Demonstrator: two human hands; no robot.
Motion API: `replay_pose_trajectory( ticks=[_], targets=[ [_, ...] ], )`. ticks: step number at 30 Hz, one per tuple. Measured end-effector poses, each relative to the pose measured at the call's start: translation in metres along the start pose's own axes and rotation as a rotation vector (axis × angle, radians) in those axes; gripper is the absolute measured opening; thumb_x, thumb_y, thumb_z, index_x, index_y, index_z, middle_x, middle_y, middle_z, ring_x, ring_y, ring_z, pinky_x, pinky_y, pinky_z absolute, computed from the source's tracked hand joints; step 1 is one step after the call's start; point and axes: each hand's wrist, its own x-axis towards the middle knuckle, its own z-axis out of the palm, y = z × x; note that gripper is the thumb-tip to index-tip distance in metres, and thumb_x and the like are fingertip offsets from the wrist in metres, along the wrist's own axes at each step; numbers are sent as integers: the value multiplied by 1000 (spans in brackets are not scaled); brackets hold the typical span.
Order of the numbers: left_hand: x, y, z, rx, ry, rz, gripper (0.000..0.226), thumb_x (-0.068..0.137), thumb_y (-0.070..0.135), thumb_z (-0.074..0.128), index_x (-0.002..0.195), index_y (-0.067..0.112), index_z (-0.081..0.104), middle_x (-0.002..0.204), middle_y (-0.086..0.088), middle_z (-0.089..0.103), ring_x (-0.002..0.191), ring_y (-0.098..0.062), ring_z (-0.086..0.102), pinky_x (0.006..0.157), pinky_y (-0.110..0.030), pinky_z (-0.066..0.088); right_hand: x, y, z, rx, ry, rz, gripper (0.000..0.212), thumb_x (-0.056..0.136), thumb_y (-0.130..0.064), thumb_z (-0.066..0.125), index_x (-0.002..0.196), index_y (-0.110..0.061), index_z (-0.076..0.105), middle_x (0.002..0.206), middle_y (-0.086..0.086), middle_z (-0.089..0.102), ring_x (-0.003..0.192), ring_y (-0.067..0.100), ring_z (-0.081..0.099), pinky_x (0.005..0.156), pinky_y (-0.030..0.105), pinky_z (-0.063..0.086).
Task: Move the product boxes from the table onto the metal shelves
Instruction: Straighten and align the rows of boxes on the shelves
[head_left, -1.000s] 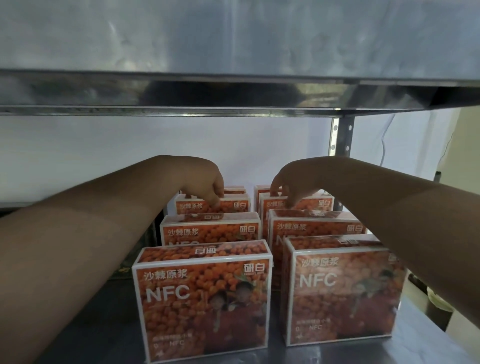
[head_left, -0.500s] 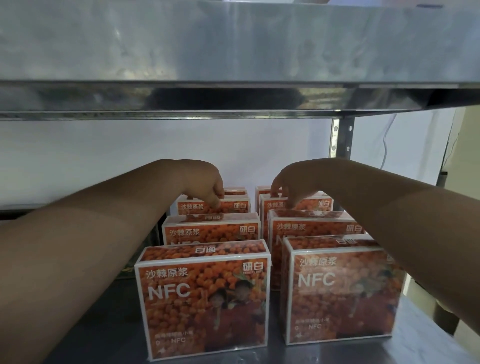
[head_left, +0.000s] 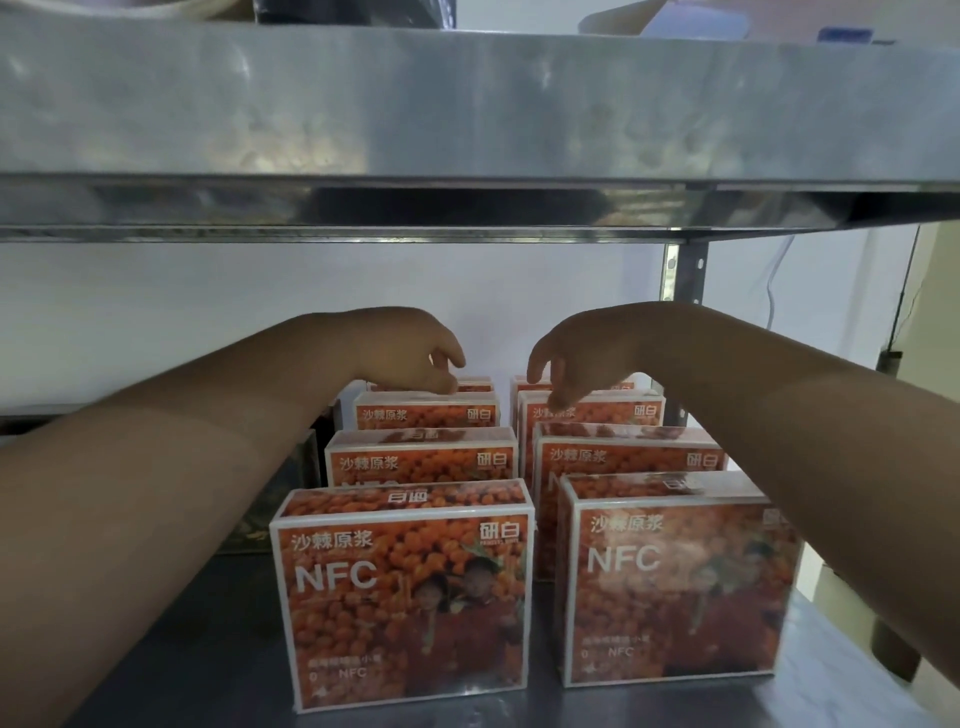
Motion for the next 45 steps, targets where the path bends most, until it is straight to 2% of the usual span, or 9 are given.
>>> replay_pose_trajectory(
  ticks=[5, 10, 14, 16, 21, 26, 30, 35, 45],
  targets=[
    [-16, 15, -15, -263, -74, 16, 35, 91, 50, 62, 124, 36, 66, 106, 21, 68, 91, -5, 69, 81, -26, 60, -17, -12, 1, 36, 11, -72, 28, 88, -39, 70, 114, -28, 74, 113, 2, 72, 108, 28, 68, 88, 39, 54],
    [-33, 23, -16, -136, -249, -1, 44, 83, 57, 70, 121, 37, 65, 113, 20, 64, 103, -5, 61, 92, -32, 55, -44, -11, 3, -31, -40, -28, 43, 102, -46, 51, 135, -21, 62, 136, -1, 61, 125, 22, 56, 99, 29, 40],
    [-43, 27, -8, -69, -317, -37, 41, 74, 52, 81, 111, 39, 67, 107, 17, 66, 93, -8, 65, 84, -34, 57, -50, -3, 12, -116, -129, -3, 48, 93, -54, 60, 129, -22, 64, 124, 0, 66, 112, 19, 62, 93, 35, 50],
    [-45, 31, -3, 42, -285, -35, 40, 73, 51, 81, 108, 37, 66, 105, 15, 65, 89, -10, 65, 82, -36, 57, -48, -1, 19, -154, -139, -2, 44, 90, -48, 65, 127, -24, 65, 120, -1, 67, 103, 17, 64, 78, 30, 51],
    [-50, 31, 10, 169, -173, -13, 46, 76, 54, 76, 114, 33, 65, 103, 12, 63, 90, -13, 64, 81, -38, 56, -36, 4, 34, -209, -60, -2, 35, 87, -37, 68, 120, -26, 68, 108, -6, 68, 98, 17, 65, 88, 37, 55],
    [-55, 33, 12, 175, -120, -27, 44, 81, 51, 74, 119, 31, 64, 103, 15, 61, 90, -8, 59, 76, -28, 51, -27, 7, 39, -208, -11, -17, 32, 84, -33, 72, 115, -27, 68, 97, -8, 69, 89, 15, 66, 82, 35, 56],
    [-55, 34, 11, 175, -128, -37, 38, 81, 50, 74, 113, 30, 67, 97, 14, 64, 86, -9, 61, 80, -35, 55, -25, 10, 44, -195, 17, -26, 33, 87, -34, 71, 119, -25, 67, 98, -8, 67, 89, 13, 65, 73, 29, 48],
    [-53, 34, 11, 177, -129, -38, 37, 81, 48, 74, 113, 31, 68, 100, 12, 66, 89, -12, 63, 83, -40, 56, -26, 10, 45, -181, 27, -13, 36, 89, -32, 71, 124, -24, 66, 104, -7, 68, 94, 15, 65, 84, 32, 53],
    [-52, 32, 15, 201, -101, -40, 33, 81, 48, 73, 109, 31, 68, 94, 12, 64, 84, -12, 62, 80, -39, 56, -26, 12, 53, -143, 68, -8, 37, 89, -29, 68, 126, -25, 64, 107, -7, 68, 93, 13, 65, 83, 30, 53]
  ],
)
